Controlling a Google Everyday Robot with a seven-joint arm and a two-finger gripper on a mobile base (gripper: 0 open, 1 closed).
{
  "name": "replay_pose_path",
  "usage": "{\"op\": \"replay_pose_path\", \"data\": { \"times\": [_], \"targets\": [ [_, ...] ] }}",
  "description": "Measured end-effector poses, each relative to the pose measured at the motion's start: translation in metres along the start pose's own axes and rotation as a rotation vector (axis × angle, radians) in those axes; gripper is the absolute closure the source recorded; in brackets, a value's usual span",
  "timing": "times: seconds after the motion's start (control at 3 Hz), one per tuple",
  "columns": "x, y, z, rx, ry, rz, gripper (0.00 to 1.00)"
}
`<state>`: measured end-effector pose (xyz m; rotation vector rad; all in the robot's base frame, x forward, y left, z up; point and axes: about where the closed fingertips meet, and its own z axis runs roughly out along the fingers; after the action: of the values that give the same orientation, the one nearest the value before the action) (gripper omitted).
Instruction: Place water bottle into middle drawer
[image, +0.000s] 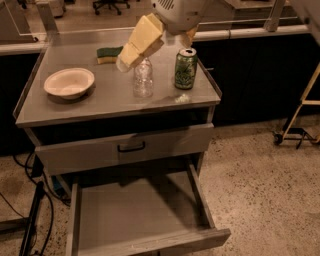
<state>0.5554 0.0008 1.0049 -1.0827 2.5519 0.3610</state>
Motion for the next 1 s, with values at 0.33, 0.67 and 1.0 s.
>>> {"op": "replay_pose_path", "data": {
  "times": [0.33, 0.67, 1.0],
  "targets": [
    [-0.019, 0.001, 0.013, -0.01, -0.005, -0.012, 0.0],
    [-0.035, -0.005, 0.026, -0.003, -0.001, -0.014, 0.0],
    [-0.051, -0.015, 0.038, 0.011, -0.002, -0.018, 0.0]
  ]
}}
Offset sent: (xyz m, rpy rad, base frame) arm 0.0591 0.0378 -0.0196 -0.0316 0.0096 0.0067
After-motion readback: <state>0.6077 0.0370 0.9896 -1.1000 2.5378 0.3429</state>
